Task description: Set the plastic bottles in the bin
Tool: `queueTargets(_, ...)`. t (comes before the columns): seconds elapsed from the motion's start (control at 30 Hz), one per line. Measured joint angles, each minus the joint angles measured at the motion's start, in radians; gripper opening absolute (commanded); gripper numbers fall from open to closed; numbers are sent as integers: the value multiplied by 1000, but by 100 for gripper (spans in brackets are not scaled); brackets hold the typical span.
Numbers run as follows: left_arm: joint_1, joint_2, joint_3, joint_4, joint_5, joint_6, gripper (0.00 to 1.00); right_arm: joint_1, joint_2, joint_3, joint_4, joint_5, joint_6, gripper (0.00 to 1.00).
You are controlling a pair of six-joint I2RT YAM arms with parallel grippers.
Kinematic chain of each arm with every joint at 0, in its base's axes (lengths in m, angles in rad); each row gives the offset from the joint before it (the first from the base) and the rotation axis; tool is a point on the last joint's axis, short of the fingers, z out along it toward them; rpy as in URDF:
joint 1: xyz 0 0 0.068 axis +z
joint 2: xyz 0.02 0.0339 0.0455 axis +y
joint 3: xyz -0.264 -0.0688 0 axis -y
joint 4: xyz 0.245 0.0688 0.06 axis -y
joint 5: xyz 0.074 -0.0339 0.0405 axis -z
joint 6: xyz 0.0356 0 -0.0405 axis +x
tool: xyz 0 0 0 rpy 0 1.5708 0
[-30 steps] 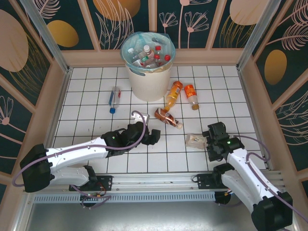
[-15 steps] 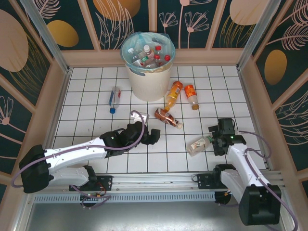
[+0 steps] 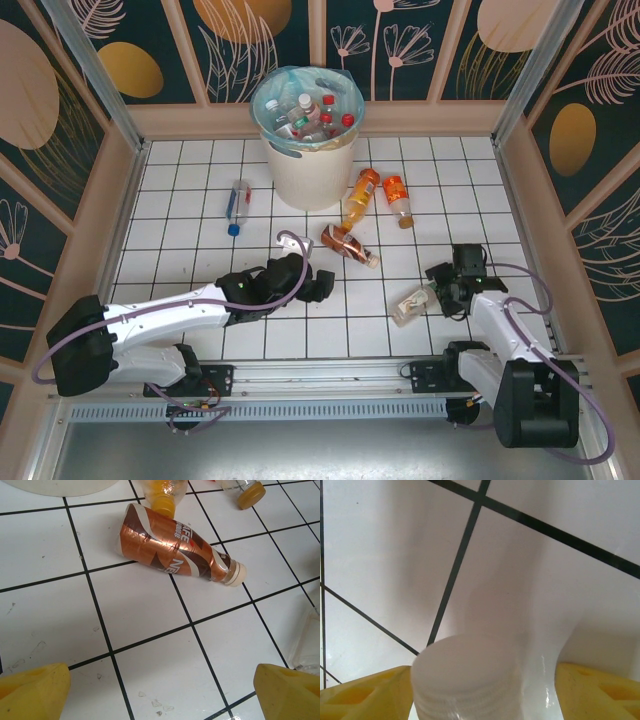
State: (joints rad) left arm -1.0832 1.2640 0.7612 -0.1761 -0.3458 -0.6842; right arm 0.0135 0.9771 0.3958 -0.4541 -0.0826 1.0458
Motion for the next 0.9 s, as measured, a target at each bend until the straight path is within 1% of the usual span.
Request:
queueTargets(0.17, 0, 0, 0, 0, 1, 0, 94, -37, 8, -18, 23, -33, -54, 52)
queueTargets(0.27, 0, -3, 0, 0, 0, 0, 94, -62, 8, -23, 31, -55, -80, 38)
queueTargets(0.3, 0, -6, 0, 0, -2, 0, 94, -66, 8, -23, 33, -62, -89, 35)
queueTargets(0.4, 0, -29, 0, -3, -9, 1, 94, -70, 5, -21, 47, -69, -117, 33)
queueTargets(0.43, 0, -44, 0, -6, -18, 4, 93, -71, 0, -18, 46, -67, -127, 26)
queueTargets(0.5, 0, -79, 0, -13, -41, 4, 94, -72, -25, 0, 35, -64, -144, 19)
queueTargets(0.63, 0, -179, 2, -31, -122, 4, 94, -72, -106, 103, 29, -43, -169, 8)
queueTargets(0.7, 0, -231, 3, -40, -164, 4, 94, -71, -129, 175, 30, -35, -179, 4)
queueTargets(0.77, 0, -288, 5, -48, -209, 4, 94, -61, -130, 271, 34, -14, -195, 4)
queueTargets(0.83, 0, -335, 5, -59, -248, 3, 94, -32, -115, 367, 39, 15, -212, 2)
queueTargets(0.9, 0, -377, 6, -69, -283, 3, 94, 30, -83, 474, 59, 64, -236, 1)
